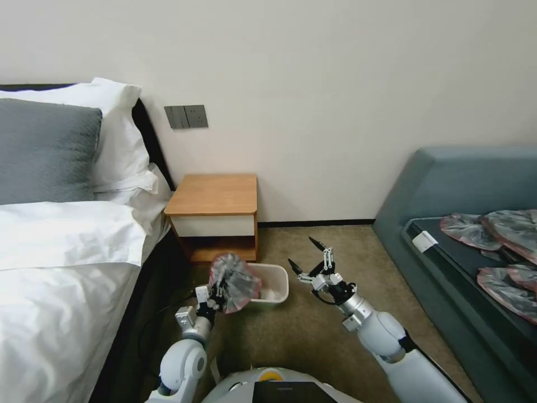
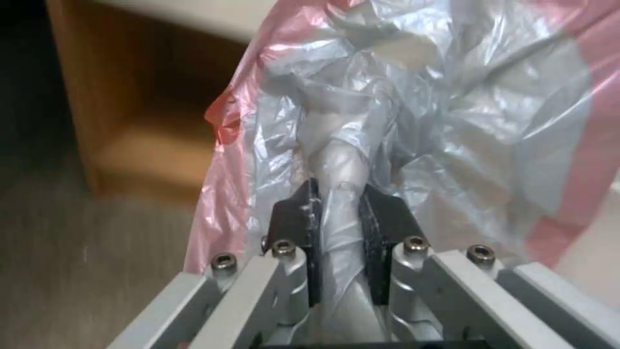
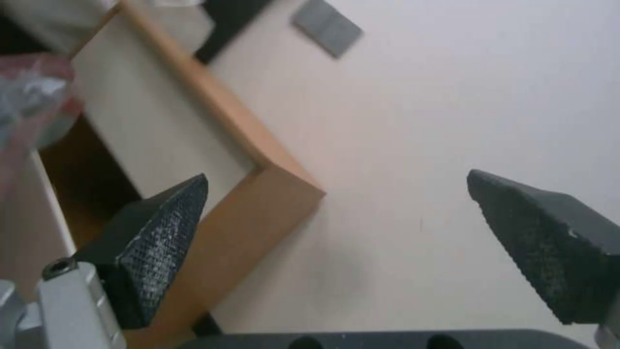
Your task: Pick up the garbage bag from the table and place it over the trash can.
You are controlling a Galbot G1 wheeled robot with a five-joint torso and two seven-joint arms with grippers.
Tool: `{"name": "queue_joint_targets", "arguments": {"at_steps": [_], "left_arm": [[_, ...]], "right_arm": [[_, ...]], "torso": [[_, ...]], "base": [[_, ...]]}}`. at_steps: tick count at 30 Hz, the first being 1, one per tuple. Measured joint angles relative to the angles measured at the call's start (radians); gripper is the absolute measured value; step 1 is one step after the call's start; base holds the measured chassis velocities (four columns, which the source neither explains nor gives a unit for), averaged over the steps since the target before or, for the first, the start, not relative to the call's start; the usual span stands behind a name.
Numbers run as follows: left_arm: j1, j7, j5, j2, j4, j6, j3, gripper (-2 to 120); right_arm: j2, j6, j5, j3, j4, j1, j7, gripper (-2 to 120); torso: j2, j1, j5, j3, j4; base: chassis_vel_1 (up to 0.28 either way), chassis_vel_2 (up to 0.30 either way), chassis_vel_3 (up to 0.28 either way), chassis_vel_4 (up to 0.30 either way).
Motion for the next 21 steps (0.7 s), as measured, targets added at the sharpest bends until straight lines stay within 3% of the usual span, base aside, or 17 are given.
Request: {"name": "queue_joint_targets", "arguments": {"at_steps": [2, 3, 7, 8, 11, 15, 21], "left_arm": [[0.003, 0.011, 0.018, 0.001, -0.007, -0.075, 0.011, 11], [0.003, 0.011, 0.018, 0.001, -0.007, -0.075, 0.011, 11], [-0.001, 0.041, 0.048, 0.005, -0.010, -0.179, 0.031, 11], [-0.001, 0.041, 0.048, 0.005, -0.010, -0.179, 0.031, 11], [-0.012, 0.044, 0.050, 0.005, 0.005, -0.216, 0.040, 11], [-0.033, 0.050, 0.058, 0.009, 0.024, -0.221, 0.060, 11], [-0.031, 0.053, 0.066, 0.005, 0.033, -0.232, 0.068, 11]], "right_arm": [[-0.008, -0.087, 0.185, -0.047, 0.057, 0.007, 0.007, 100], [-0.008, -0.087, 0.185, -0.047, 0.057, 0.007, 0.007, 100], [-0.061, -0.227, 0.537, -0.140, 0.156, 0.081, 0.005, 100], [-0.061, -0.227, 0.537, -0.140, 0.156, 0.081, 0.005, 100], [-0.115, -0.294, 0.735, -0.202, 0.189, 0.155, -0.039, 100], [-0.164, -0.336, 0.834, -0.235, 0.202, 0.182, -0.105, 100], [-0.179, -0.362, 0.883, -0.332, 0.138, 0.293, -0.167, 100]], "torso": [[0.000, 0.000, 0.0000, 0.000, -0.0002], [0.000, 0.000, 0.0000, 0.000, -0.0002], [0.000, 0.000, 0.0000, 0.000, -0.0003], [0.000, 0.000, 0.0000, 0.000, -0.0003], [0.000, 0.000, 0.0000, 0.000, 0.0003], [0.000, 0.000, -0.0001, 0.000, -0.0008], [0.000, 0.000, -0.0001, 0.000, -0.0001]], "base": [[0.000, 0.000, 0.000, 0.000], [0.000, 0.000, 0.000, 0.000], [0.000, 0.000, 0.000, 0.000], [0.000, 0.000, 0.000, 0.000], [0.000, 0.000, 0.000, 0.000], [0.000, 0.000, 0.000, 0.000], [0.000, 0.000, 0.000, 0.000]]}}
